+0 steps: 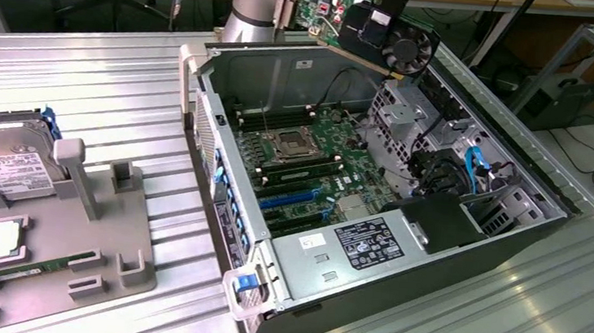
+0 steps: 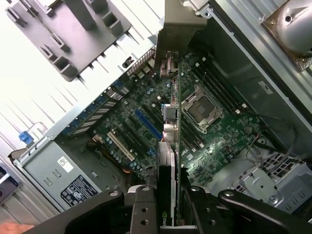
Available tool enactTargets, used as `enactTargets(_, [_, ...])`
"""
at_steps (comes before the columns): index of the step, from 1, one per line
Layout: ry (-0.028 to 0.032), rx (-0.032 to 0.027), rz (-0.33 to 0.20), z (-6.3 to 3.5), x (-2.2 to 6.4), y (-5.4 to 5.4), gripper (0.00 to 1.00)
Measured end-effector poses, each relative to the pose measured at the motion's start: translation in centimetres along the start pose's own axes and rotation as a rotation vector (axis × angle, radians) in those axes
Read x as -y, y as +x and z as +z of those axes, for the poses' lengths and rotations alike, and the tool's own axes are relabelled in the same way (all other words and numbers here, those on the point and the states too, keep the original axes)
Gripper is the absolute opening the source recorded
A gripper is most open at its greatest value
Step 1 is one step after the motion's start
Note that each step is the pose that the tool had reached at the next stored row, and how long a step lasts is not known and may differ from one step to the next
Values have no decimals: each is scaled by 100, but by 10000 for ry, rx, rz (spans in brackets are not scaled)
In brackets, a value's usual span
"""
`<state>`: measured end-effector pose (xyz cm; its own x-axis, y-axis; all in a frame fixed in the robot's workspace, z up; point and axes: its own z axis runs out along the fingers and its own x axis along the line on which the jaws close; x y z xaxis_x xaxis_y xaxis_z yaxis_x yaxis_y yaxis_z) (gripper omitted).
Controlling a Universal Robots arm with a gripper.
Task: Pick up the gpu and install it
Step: 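Insert the gpu into the slot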
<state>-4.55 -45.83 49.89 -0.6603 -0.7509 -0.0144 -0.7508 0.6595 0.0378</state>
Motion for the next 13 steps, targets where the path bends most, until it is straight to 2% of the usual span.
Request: enactTargets(13, [-21, -55, -1455, 0, -2, 2, 27])
